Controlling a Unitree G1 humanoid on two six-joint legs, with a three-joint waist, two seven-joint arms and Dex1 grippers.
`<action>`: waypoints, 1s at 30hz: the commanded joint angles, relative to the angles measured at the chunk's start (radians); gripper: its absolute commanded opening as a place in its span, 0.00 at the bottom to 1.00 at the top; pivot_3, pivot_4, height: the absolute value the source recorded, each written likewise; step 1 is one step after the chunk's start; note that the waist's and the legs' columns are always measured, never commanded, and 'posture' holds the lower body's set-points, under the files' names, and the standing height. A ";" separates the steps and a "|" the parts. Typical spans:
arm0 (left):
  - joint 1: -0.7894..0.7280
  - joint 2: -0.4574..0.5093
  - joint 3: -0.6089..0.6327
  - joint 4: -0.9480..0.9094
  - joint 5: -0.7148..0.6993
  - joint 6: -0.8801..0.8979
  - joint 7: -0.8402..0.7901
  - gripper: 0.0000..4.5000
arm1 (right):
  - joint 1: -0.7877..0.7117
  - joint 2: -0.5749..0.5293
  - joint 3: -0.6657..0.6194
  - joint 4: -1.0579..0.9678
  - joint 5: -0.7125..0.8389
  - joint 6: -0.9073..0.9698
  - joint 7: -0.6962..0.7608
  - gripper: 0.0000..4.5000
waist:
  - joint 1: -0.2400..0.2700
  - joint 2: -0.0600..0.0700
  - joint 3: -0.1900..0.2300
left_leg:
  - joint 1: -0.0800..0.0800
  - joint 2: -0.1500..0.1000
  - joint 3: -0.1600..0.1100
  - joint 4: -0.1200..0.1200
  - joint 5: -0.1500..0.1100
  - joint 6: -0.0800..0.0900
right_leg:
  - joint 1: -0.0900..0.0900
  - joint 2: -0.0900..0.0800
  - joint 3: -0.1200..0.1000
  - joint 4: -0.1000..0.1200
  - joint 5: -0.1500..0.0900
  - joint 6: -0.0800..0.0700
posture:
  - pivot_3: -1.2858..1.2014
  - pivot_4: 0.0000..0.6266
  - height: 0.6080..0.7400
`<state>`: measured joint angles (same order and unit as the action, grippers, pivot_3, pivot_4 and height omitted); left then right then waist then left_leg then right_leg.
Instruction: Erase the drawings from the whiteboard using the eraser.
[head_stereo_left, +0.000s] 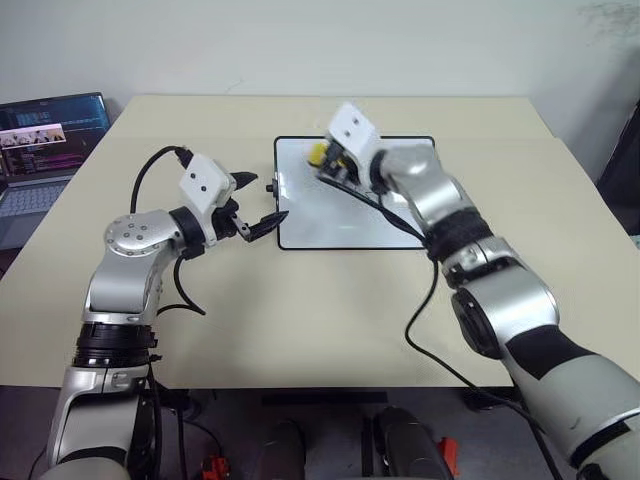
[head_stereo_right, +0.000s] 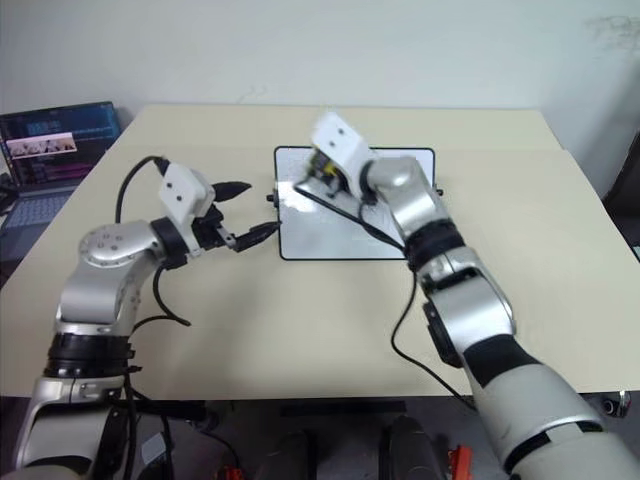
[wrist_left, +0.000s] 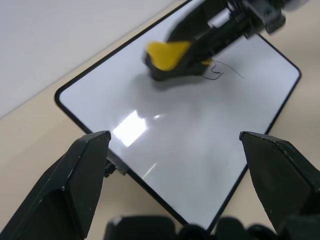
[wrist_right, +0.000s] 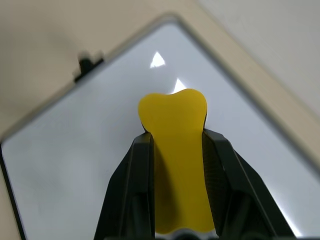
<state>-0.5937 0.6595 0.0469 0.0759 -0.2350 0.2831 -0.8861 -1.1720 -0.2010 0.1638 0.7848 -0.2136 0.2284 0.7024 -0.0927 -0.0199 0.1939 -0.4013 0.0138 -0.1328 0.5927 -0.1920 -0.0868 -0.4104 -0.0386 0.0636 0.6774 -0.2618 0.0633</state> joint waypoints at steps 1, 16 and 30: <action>-0.026 0.025 -0.003 -0.035 -0.006 0.006 -0.024 1.00 | 0.076 -0.108 -0.006 -0.274 0.013 0.106 0.075 0.22 | 0.004 0.000 0.000 | 0.000 0.000 0.000 0.000 0.000 0.000 | 0.000 0.000 0.000 0.000 0.000 0.000 | 0.52 0.24 1.00; -0.045 0.056 0.002 0.093 0.035 -0.061 -0.038 1.00 | 0.301 -0.442 -0.039 -0.726 0.079 0.302 0.225 0.22 | 0.006 0.000 0.000 | 0.001 0.000 0.001 0.001 0.000 0.000 | 0.000 0.000 0.001 0.000 -0.002 0.003 | 0.52 0.24 1.00; -0.059 0.095 0.017 0.077 0.018 -0.056 -0.053 1.00 | 0.278 -0.458 -0.098 -0.701 0.171 0.283 0.165 0.22 | 0.006 0.000 0.001 | 0.001 0.000 0.002 0.001 0.000 0.000 | 0.000 0.000 0.001 0.000 -0.002 0.002 | 0.52 0.24 1.00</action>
<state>-0.6235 0.7396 0.0358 0.1883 -0.2055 0.2376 -0.9381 -0.8548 -0.6572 0.1045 0.0959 -0.0612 0.5275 0.8842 -0.0867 -0.0200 0.1945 -0.4006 0.0139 -0.1311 0.5933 -0.1920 -0.0868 -0.4102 -0.0389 0.0647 0.6770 -0.2635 0.0657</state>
